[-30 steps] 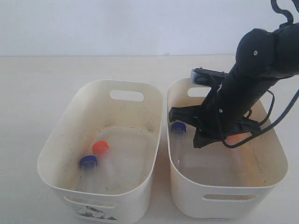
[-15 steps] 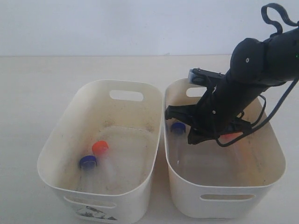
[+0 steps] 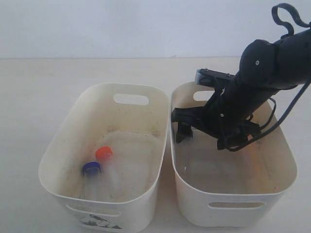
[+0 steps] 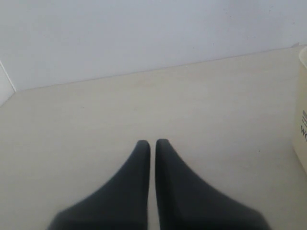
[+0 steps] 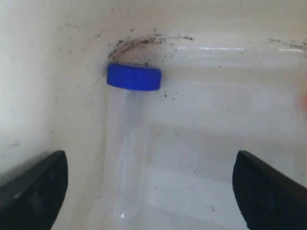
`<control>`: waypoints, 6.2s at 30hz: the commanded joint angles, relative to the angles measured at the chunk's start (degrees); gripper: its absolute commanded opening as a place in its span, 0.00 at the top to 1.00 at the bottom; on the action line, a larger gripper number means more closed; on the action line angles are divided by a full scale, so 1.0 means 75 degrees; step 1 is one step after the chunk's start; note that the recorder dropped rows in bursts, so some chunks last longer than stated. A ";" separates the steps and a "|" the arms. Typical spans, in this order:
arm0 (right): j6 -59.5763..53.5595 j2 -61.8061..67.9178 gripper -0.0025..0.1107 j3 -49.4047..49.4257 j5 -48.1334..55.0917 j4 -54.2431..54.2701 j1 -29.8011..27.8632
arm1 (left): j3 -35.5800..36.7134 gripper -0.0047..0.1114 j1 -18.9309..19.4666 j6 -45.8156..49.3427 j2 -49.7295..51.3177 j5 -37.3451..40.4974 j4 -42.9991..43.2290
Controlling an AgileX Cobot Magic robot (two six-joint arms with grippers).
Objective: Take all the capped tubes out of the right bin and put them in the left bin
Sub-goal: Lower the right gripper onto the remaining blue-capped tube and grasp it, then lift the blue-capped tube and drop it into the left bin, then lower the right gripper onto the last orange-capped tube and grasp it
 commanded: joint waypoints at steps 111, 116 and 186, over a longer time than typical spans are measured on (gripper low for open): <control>-0.3288 -0.3246 0.98 -0.0160 -0.1844 0.1311 0.2192 | -0.0031 0.92 0.0009 -0.0088 -0.0009 -0.0072 -0.0008; -0.0446 -0.3495 0.98 -0.0812 -0.0432 -0.1673 0.1914 | -0.0031 0.92 0.0009 -0.0088 -0.0009 -0.0072 -0.0008; 0.2652 0.0904 0.35 -0.1477 0.4256 -0.5261 0.1653 | -0.0031 0.92 0.0009 -0.0088 -0.0009 -0.0072 -0.0008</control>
